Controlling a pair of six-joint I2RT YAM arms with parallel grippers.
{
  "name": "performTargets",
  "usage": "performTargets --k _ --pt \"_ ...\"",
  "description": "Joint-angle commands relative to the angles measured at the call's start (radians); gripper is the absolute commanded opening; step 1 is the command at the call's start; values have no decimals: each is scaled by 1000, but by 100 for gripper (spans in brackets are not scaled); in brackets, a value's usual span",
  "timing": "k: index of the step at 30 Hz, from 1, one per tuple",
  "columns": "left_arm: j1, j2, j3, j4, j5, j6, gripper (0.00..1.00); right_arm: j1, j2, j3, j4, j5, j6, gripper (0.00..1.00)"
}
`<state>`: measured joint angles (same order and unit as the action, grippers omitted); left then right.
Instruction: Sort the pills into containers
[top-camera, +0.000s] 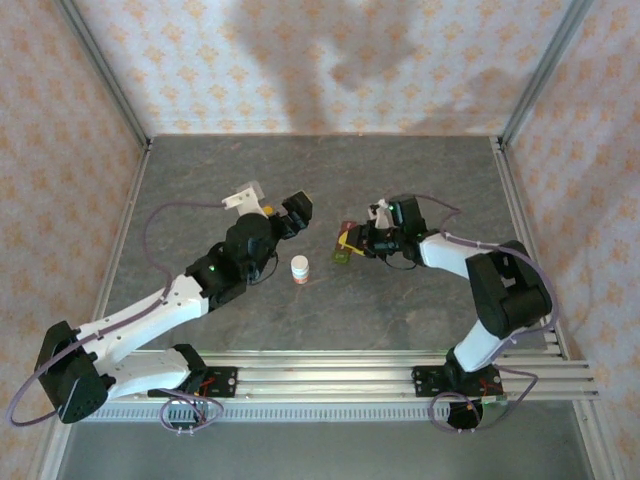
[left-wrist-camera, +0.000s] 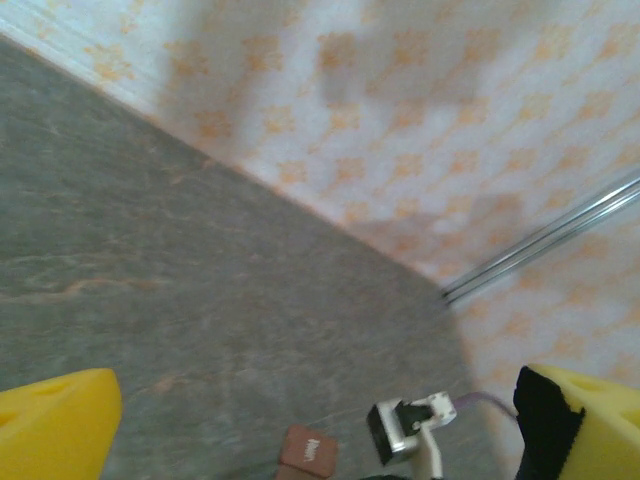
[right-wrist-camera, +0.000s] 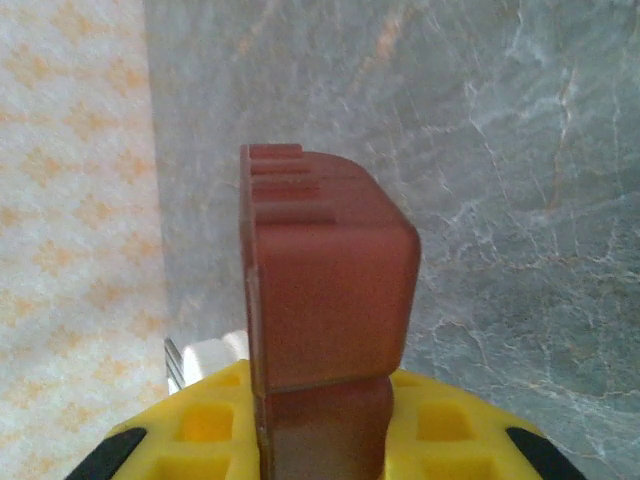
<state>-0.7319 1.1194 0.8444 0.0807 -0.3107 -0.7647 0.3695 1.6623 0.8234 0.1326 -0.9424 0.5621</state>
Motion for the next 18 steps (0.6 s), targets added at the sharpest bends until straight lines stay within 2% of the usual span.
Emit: performTargets --k 1,7,13,18 --pt "36 27 72 -196 71 108 100 -4 52 65 -103 -63 -109 9" --pt "65 64 99 -235 108 132 100 -4 128 108 -191 -65 -165 14" --pt "75 69 75 -211 118 119 100 -3 158 129 -291 2 -207 25" --pt "75 72 69 -198 123 113 100 -4 176 160 -391 77 -243 39"
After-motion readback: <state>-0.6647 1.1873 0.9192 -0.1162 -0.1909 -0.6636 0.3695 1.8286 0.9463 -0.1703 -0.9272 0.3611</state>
